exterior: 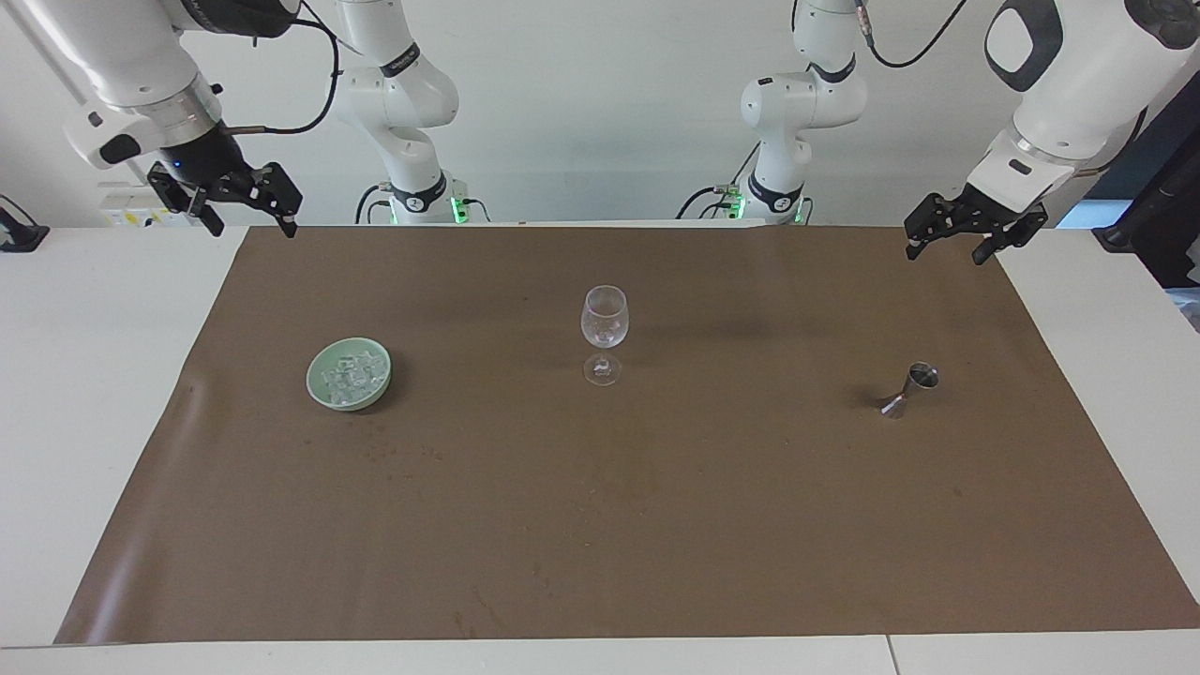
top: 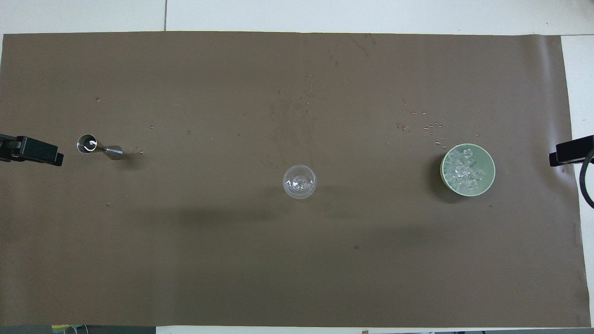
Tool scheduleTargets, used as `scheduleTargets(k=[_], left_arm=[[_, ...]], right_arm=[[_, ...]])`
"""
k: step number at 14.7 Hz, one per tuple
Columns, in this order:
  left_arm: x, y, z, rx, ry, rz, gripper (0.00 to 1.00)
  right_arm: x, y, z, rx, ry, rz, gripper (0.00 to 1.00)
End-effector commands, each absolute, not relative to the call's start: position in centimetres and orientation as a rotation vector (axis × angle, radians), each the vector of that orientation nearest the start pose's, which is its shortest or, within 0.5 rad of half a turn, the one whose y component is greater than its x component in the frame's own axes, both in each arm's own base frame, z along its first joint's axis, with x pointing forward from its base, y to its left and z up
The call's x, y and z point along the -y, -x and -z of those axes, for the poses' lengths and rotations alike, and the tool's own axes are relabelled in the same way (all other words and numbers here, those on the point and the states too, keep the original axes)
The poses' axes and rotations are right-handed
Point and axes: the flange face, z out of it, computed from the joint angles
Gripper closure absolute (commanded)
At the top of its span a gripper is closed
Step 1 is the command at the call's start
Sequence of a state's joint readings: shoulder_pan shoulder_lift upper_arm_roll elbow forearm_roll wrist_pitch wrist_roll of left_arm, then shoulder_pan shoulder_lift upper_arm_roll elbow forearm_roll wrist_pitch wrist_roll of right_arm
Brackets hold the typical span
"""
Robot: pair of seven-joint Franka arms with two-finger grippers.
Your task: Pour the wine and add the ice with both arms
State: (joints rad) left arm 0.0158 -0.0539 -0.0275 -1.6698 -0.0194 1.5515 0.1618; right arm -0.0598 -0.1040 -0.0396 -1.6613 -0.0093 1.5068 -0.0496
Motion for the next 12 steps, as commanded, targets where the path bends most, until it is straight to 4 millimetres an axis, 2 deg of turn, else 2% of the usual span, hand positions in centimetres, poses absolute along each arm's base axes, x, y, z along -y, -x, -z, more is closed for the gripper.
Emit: scheduleTargets(k=[1, 12], left_arm=[[0.88, -53.6, -61.36, -0.207, 3.152, -0.088, 0.0], [1.11, -53.22, -60.58, -0.186, 3.151, -0.106, 0.0]], right_arm=[[5.67, -50.84, -63.44, -0.065, 3.135, -0.062, 0.0], [5.66, -50.69, -63.37, -0.065, 3.134, -0.076, 0.0]])
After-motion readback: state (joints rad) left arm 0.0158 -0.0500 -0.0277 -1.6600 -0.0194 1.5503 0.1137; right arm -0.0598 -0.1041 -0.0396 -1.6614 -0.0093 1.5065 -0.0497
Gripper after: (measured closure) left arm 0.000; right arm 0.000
